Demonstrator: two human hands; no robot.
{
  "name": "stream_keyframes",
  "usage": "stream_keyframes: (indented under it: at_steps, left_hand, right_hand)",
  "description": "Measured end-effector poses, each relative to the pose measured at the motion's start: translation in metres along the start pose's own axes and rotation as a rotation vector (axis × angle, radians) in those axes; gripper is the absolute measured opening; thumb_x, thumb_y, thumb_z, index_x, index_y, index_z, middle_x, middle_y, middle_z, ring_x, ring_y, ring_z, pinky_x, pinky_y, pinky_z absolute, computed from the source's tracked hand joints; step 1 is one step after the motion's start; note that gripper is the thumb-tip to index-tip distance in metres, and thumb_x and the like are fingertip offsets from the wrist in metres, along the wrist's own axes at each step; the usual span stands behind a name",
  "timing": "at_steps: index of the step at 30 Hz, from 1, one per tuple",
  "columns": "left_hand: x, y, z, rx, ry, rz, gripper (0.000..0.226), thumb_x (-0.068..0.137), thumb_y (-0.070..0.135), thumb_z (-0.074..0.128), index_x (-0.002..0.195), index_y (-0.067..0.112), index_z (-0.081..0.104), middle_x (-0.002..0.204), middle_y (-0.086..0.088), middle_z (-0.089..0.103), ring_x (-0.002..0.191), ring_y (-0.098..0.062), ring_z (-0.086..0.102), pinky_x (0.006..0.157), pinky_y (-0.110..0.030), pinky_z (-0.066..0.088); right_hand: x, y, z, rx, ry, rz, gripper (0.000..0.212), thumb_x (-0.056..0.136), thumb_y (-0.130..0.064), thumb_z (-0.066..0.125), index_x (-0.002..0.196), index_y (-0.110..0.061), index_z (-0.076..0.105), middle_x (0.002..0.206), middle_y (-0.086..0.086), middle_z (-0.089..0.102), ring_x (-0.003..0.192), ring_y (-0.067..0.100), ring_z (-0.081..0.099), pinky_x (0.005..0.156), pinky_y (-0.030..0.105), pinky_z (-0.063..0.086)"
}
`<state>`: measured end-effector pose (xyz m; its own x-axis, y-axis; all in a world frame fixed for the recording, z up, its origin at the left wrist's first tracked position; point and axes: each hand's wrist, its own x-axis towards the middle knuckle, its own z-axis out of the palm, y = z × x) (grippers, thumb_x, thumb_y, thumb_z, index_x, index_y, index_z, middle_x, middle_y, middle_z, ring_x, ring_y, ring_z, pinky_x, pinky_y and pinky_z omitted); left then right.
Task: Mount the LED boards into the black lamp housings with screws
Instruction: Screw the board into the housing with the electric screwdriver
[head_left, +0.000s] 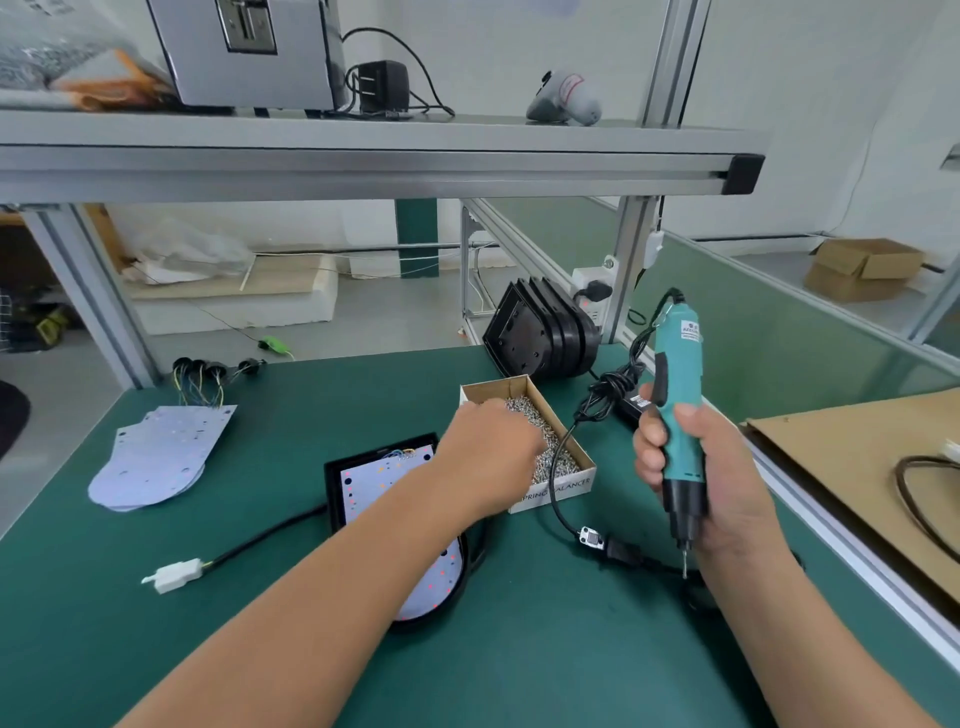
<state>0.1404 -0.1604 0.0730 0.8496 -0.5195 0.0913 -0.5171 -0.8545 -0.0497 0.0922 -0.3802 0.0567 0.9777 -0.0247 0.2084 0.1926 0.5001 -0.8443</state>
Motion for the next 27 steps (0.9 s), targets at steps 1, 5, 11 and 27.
stream_keyframes:
  at_steps: [1,5,11,27]
  left_hand:
    - [0.006,0.003,0.003,0.022,-0.016,0.004,0.020,0.101,0.018,0.053,0.086,0.017,0.067,0.076,0.003,0.057,0.100,-0.030,0.054,0.080,-0.040,0.034]
    - [0.021,0.003,0.009,-0.042,-0.117,0.028,0.019,0.098,0.021,0.055,0.094,0.018,0.073,0.090,0.000,0.068,0.096,-0.028,0.061,0.080,-0.041,0.029]
    - [0.028,0.002,0.008,-0.166,-0.183,0.028,0.016,0.093,0.014,0.057,0.093,0.015,0.073,0.092,-0.003,0.070,0.091,-0.030,0.062,0.074,-0.036,0.037]
    - [0.017,-0.006,0.007,-0.448,-0.027,-0.090,0.015,0.103,0.020,0.057,0.094,0.031,0.062,0.103,0.013,0.067,0.108,-0.019,0.062,0.102,-0.043,0.041]
  right_hand:
    - [-0.001,0.000,-0.001,-0.019,-0.016,-0.003,0.026,0.099,-0.022,0.048,0.119,-0.011,0.059,0.078,0.002,0.054,0.058,0.013,0.048,0.049,0.023,0.043]
    - [-0.002,-0.001,-0.002,-0.043,-0.033,-0.002,0.029,0.097,-0.023,0.049,0.123,-0.011,0.052,0.077,0.001,0.053,0.058,0.013,0.046,0.049,0.023,0.041]
    - [-0.001,-0.003,-0.001,-0.015,-0.009,-0.018,0.034,0.096,-0.024,0.049,0.128,-0.011,0.048,0.077,0.001,0.052,0.058,0.012,0.047,0.048,0.022,0.042]
    - [-0.001,-0.002,-0.001,0.003,0.016,-0.012,0.024,0.100,-0.019,0.044,0.120,-0.011,0.055,0.079,0.002,0.052,0.059,0.013,0.047,0.049,0.022,0.044]
